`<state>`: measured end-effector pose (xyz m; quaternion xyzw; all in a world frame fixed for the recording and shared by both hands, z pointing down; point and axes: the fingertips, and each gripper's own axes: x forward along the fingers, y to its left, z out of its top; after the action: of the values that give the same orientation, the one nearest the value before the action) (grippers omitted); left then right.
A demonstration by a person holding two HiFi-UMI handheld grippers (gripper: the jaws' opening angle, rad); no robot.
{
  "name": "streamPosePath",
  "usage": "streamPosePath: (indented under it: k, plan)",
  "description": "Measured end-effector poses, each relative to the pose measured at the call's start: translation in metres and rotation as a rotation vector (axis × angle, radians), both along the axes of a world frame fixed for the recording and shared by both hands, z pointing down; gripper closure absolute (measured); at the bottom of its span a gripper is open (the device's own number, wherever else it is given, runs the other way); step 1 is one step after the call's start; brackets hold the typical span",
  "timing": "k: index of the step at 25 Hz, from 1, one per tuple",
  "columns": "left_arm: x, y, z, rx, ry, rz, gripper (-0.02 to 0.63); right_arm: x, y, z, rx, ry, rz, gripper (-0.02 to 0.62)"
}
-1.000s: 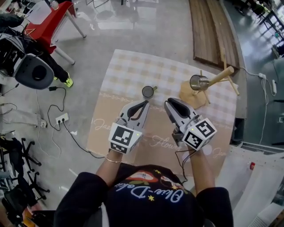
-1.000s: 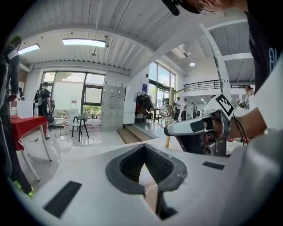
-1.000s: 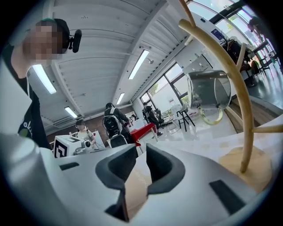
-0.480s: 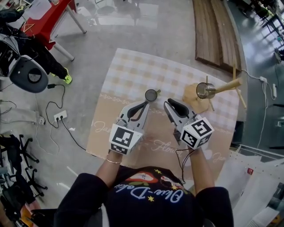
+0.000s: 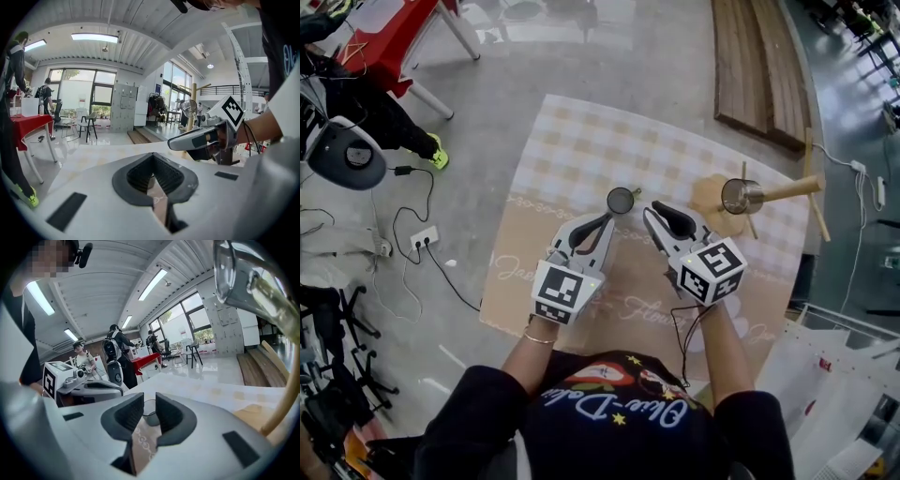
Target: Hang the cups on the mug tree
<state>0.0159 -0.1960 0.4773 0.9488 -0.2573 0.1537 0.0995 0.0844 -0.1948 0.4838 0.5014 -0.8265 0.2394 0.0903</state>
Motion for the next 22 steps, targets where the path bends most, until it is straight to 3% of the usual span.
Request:
streamPosePath:
  k: [22]
  plan:
    - [0.004, -0.012, 0.043, -0.076, -0.073, -0.002, 0.603, -0.003, -0.021, 0.044, -0.099, 0.156, -0.125, 0.476]
